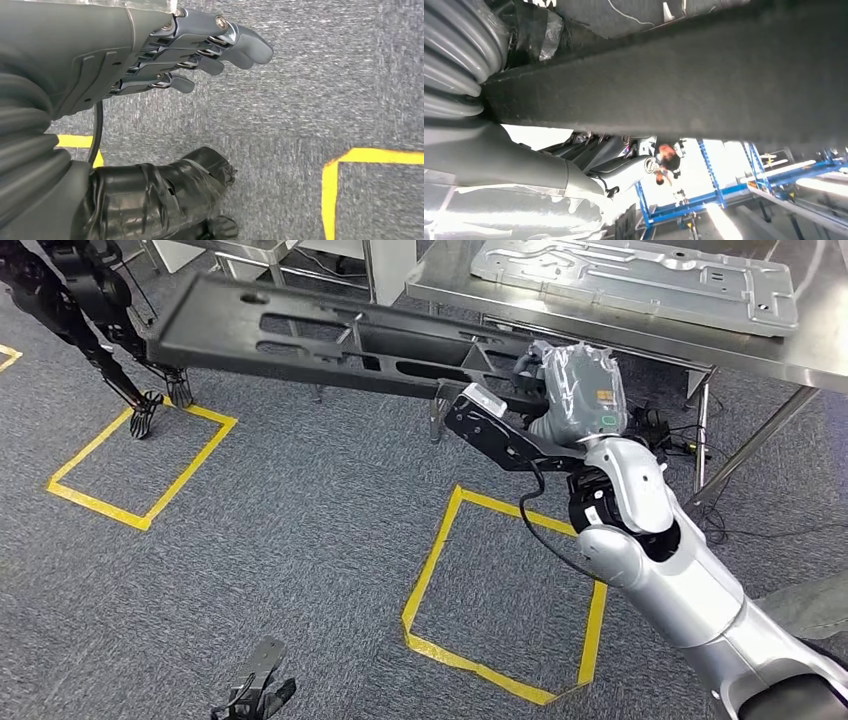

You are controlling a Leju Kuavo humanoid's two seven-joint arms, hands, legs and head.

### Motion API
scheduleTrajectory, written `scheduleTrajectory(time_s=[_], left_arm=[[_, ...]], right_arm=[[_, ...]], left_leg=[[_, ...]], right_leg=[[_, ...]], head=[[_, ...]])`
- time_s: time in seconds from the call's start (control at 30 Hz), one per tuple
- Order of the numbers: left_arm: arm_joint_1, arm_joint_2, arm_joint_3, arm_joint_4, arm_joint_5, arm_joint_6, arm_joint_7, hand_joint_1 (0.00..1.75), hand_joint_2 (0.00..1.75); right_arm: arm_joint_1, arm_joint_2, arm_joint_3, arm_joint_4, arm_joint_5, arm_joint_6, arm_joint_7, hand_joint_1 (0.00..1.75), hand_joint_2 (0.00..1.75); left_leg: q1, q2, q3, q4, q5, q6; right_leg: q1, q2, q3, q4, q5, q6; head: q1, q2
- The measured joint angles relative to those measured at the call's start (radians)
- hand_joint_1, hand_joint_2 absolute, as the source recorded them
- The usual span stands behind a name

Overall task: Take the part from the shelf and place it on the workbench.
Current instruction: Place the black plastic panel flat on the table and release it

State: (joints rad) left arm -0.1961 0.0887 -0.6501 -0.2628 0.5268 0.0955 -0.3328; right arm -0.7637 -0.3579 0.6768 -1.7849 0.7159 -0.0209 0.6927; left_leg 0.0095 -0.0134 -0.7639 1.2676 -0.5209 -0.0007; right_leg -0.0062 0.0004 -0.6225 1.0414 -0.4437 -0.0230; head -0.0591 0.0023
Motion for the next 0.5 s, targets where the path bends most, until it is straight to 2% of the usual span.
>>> scheduleTrajectory(time_s=[0.07, 0.1, 0.13, 0.23, 0.3, 0.33, 0.4, 0.43, 0.47, 0.5], left_arm=[[0.0, 0.006, 0.001, 0.0, 0.0, 0.0, 0.0, 0.0, 1.75], [-0.002, 0.009, 0.002, 0.0, 0.0, 0.0, 0.0, 0.0, 1.75], [-0.002, 0.012, 0.003, 0.0, 0.0, 0.0, -0.001, 0.0, 1.75], [-0.001, 0.018, 0.008, 0.0, 0.0, 0.003, -0.002, 0.0, 1.75], [-0.002, 0.02, 0.013, 0.0, 0.0, 0.004, -0.003, 0.0, 1.75], [-0.002, 0.02, 0.015, 0.0, 0.0, 0.004, -0.003, 0.0, 1.75], [-0.003, 0.021, 0.018, 0.0, 0.0, 0.005, -0.003, 0.0, 1.75], [-0.003, 0.021, 0.019, 0.0, 0.0, 0.005, -0.003, 0.0, 1.75], [-0.003, 0.021, 0.019, 0.0, 0.0, 0.005, -0.003, 0.0, 1.75], [-0.002, 0.021, 0.02, 0.0, 0.0, 0.005, -0.003, 0.0, 1.75]], right_arm=[[-0.001, 0.003, 0.002, 0.008, -0.012, -0.012, -0.002, 1.75, 1.75], [-0.003, 0.004, 0.003, 0.011, -0.018, -0.018, -0.003, 1.75, 1.75], [-0.004, 0.006, 0.003, 0.015, -0.023, -0.025, -0.003, 1.75, 1.75], [-0.008, 0.01, 0.005, 0.023, -0.035, -0.033, -0.004, 1.75, 1.75], [-0.013, 0.011, 0.006, 0.027, -0.037, -0.033, -0.005, 1.75, 1.75], [-0.016, 0.011, 0.007, 0.028, -0.037, -0.033, -0.005, 1.75, 1.75], [-0.019, 0.012, 0.01, 0.031, -0.037, -0.033, -0.005, 1.75, 1.75], [-0.02, 0.013, 0.011, 0.033, -0.037, -0.033, -0.005, 1.75, 1.75], [-0.02, 0.013, 0.013, 0.035, -0.037, -0.033, -0.005, 1.75, 1.75], [-0.02, 0.013, 0.015, 0.038, -0.037, -0.033, -0.005, 1.75, 1.75]], left_leg=[[-0.006, 0.0, 0.059, -0.134, 0.069, 0.013], [-0.01, 0.0, 0.088, -0.194, 0.09, 0.018], [-0.014, 0.0, 0.105, -0.23, 0.098, 0.021], [-0.016, 0.001, 0.117, -0.252, 0.098, 0.027], [-0.011, 0.003, 0.131, -0.268, 0.102, 0.035], [-0.009, 0.004, 0.137, -0.274, 0.103, 0.039], [-0.01, 0.005, 0.142, -0.274, 0.1, 0.044], [-0.009, 0.006, 0.142, -0.273, 0.098, 0.045], [-0.009, 0.006, 0.143, -0.271, 0.095, 0.045], [-0.008, 0.006, 0.145, -0.268, 0.091, 0.044]], right_leg=[[0.003, 0.0, 0.006, 0.0, -0.005, 0.001], [0.004, 0.001, 0.007, 0.0, -0.007, 0.003], [0.004, 0.001, 0.007, 0.0, -0.008, 0.007], [0.003, 0.001, 0.008, -0.004, -0.011, 0.021], [0.003, 0.001, -0.003, 0.026, -0.033, 0.029], [0.003, 0.001, -0.022, 0.069, -0.055, 0.033], [0.001, 0.002, -0.085, 0.193, -0.106, 0.038], [-0.001, 0.002, -0.115, 0.243, -0.118, 0.041], [-0.005, 0.001, -0.129, 0.262, -0.111, 0.044], [-0.009, 0.001, -0.126, 0.243, -0.088, 0.047]], head=[[0.0, 0.0], [0.001, 0.0], [0.001, 0.0], [0.0, 0.0], [0.002, 0.0], [0.004, 0.0], [0.005, 0.0], [0.005, 0.0], [0.005, 0.0], [0.005, 0.0]])
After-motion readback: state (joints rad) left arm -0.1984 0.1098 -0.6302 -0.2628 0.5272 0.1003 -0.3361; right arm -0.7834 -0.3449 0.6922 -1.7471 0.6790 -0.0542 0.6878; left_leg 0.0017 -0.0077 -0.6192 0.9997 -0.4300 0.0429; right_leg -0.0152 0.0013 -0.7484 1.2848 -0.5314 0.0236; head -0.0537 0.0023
